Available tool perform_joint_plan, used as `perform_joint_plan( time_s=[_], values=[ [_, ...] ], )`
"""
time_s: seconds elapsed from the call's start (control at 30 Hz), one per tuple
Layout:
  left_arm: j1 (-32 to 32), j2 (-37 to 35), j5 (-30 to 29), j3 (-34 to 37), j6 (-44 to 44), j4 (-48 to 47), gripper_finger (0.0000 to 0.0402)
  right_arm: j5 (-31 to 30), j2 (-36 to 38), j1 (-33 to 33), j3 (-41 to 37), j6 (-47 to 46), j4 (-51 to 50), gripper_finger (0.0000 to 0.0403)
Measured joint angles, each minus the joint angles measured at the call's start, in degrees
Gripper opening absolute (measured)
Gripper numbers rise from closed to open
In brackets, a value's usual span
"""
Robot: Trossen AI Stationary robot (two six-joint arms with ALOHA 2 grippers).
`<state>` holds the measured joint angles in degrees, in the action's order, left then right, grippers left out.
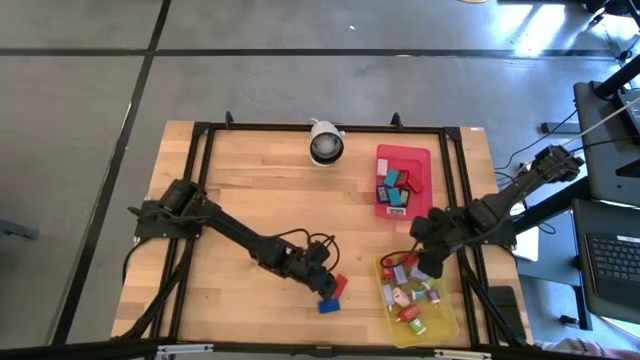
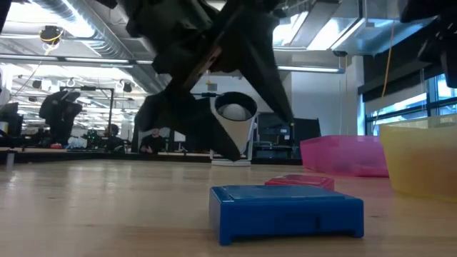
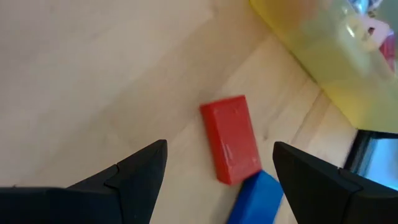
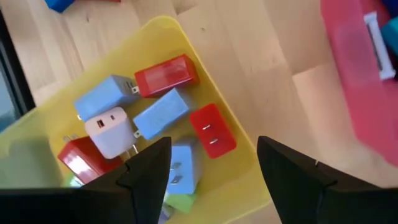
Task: Pick & Place Office items
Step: Put the red digital timer into the pink bin
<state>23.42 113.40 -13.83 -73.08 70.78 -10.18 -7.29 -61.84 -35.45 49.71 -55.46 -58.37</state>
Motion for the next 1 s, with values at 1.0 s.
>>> perform_joint_plan(
  time_s=[1.0],
  values=[
    [-5.5, -2.8, 16.9, -11.1, 5.0, -46.8, 0.029, 11.4, -15.9, 13.7, 0.0, 62.9, 44.4, 0.0239]
  ],
)
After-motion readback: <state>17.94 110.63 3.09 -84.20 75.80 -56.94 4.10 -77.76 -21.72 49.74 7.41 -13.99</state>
